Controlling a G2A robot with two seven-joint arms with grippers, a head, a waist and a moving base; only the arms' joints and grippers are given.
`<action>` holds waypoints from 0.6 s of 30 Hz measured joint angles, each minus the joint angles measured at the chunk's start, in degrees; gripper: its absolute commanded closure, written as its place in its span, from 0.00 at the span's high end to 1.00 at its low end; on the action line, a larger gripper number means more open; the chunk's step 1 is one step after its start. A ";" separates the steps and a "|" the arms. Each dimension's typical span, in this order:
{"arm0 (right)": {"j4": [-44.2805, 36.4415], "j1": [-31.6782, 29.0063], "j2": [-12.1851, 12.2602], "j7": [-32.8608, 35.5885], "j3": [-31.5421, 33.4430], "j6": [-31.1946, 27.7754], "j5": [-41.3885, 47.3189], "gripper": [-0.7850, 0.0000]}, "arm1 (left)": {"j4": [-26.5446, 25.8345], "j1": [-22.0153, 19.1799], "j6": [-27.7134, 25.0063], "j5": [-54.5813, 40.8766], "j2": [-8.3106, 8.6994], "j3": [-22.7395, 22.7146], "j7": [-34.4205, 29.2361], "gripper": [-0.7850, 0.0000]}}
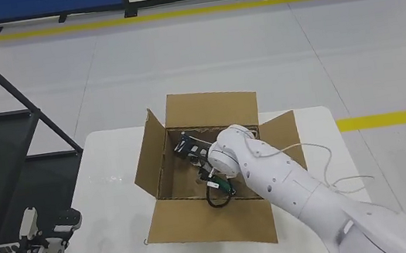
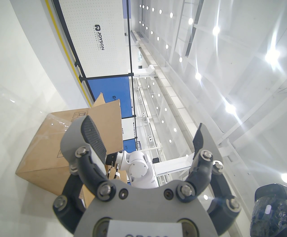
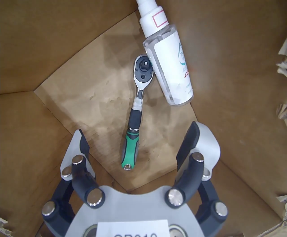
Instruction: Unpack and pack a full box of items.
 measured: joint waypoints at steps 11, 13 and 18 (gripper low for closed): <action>4.80 -0.77 -2.21 -0.66 0.36 1.33 -0.14 0.44 | 0.00 0.00 0.00 0.00 0.00 0.00 0.00 1.00; 5.76 -0.65 -2.70 -0.54 0.36 0.99 -0.03 0.44 | 0.00 0.00 0.00 0.00 0.00 0.00 0.00 1.00; 8.39 -0.44 -4.28 -0.80 0.04 1.08 -0.24 0.42 | 0.00 0.00 0.00 0.00 0.00 0.00 0.00 1.00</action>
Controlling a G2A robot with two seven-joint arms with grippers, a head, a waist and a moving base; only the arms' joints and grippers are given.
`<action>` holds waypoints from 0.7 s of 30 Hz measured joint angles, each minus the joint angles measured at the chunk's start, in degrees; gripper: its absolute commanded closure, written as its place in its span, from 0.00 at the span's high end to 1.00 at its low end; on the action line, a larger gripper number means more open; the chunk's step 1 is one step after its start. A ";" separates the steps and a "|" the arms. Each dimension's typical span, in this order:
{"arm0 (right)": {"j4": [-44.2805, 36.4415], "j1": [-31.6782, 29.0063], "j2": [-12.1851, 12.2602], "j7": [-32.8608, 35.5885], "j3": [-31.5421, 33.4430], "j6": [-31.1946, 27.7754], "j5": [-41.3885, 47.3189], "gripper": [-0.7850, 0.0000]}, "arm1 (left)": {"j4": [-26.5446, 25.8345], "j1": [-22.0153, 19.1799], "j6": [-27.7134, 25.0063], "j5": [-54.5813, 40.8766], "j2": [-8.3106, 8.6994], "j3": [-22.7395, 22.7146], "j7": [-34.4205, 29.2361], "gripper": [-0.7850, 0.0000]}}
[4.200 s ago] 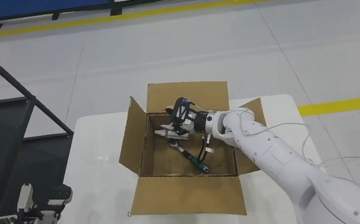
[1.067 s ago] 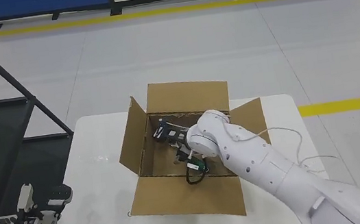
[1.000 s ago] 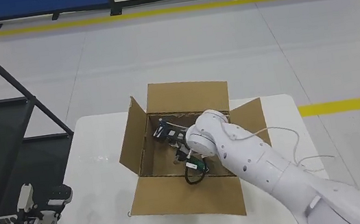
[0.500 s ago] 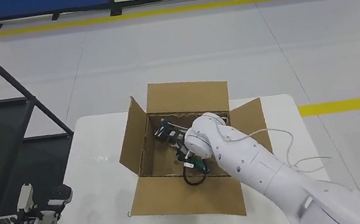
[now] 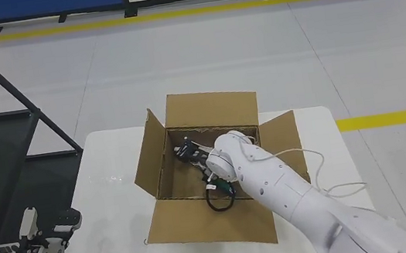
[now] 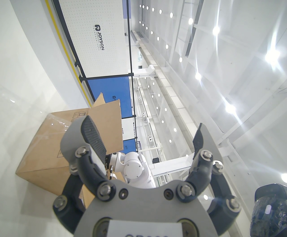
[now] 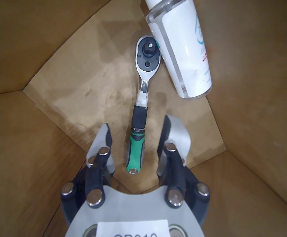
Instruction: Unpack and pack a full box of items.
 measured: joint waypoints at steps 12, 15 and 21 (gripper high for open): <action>7.83 1.37 -3.47 -1.87 0.40 -1.24 0.80 0.41 | 0.00 0.00 0.00 0.00 0.00 0.00 0.00 1.00; 9.62 1.63 -4.24 -2.35 0.53 -1.45 0.93 0.40 | 0.00 0.00 0.00 0.00 0.00 0.00 0.00 1.00; 13.27 1.89 -5.60 -3.01 0.92 -1.85 1.40 0.42 | 0.00 0.00 0.00 0.00 0.00 0.00 0.00 1.00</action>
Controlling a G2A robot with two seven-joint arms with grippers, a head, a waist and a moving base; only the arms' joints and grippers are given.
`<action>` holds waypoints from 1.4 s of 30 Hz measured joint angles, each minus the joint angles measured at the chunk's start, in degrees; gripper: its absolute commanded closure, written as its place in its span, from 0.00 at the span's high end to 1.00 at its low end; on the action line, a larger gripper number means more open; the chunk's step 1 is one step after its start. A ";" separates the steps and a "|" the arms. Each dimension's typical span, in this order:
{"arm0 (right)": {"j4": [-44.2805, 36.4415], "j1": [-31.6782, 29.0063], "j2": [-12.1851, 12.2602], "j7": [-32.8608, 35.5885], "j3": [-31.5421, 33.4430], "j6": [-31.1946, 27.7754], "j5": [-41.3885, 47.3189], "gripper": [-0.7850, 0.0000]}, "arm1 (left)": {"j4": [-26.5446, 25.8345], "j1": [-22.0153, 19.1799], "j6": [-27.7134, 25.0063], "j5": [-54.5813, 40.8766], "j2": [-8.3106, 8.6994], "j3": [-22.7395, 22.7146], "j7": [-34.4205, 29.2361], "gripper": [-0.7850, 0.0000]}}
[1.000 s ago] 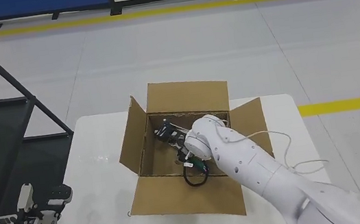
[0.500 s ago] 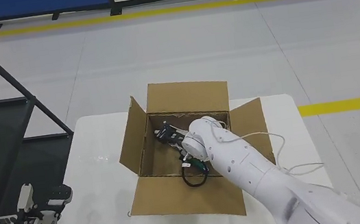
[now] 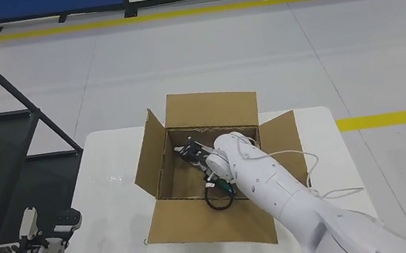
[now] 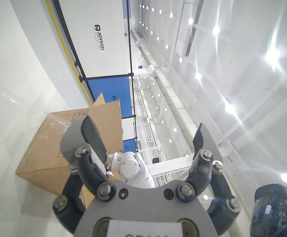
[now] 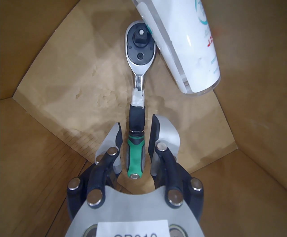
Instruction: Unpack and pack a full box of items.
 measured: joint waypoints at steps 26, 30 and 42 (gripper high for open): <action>-2.92 -1.83 1.18 -14.55 1.71 -13.13 -4.41 0.79 | 0.00 0.00 0.00 0.00 0.00 0.00 0.00 1.00; -7.89 -4.16 3.50 -19.02 2.67 -11.48 -7.28 0.81 | 0.00 0.00 0.00 0.00 0.00 0.00 0.00 1.00; -47.93 -22.42 17.38 -9.17 16.39 -9.99 -19.28 0.91 | 0.00 0.00 0.00 0.00 0.00 0.00 0.00 1.00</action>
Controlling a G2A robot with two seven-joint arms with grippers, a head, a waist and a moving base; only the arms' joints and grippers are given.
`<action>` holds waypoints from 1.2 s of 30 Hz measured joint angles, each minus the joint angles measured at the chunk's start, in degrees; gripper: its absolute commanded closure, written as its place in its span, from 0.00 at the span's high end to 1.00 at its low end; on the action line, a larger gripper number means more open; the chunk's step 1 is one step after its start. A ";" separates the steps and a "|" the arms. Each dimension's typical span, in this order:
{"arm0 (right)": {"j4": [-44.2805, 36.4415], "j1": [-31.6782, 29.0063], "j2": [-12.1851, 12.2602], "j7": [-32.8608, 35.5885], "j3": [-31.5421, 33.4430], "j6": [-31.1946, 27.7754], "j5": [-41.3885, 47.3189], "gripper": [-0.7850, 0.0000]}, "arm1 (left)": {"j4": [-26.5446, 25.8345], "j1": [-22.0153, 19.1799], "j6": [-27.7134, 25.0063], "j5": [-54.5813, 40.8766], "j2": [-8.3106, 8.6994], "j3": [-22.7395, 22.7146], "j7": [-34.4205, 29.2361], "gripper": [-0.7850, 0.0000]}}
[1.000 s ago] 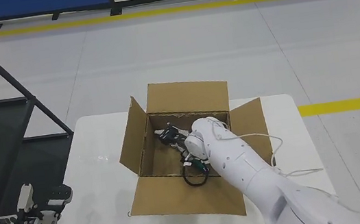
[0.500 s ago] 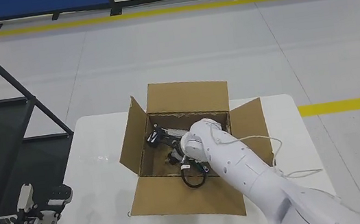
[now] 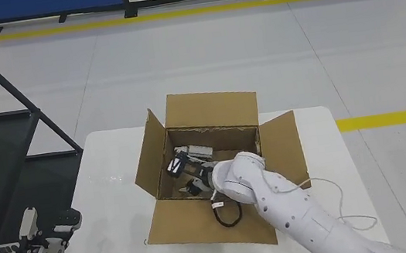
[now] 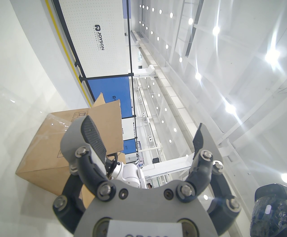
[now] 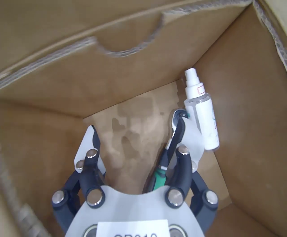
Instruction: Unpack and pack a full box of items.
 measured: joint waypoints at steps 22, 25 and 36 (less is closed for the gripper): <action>-11.83 -4.99 2.52 13.75 5.32 2.29 -1.42 0.98 | 0.00 0.00 0.00 0.00 0.00 0.00 0.00 1.00; -5.47 -1.03 1.12 13.79 3.22 3.85 -0.24 1.00 | 0.00 0.00 0.00 0.00 0.00 0.00 0.00 1.00; 21.34 11.78 -6.04 8.86 -5.07 4.12 5.41 0.93 | 0.00 0.00 0.00 0.00 0.00 0.00 0.00 1.00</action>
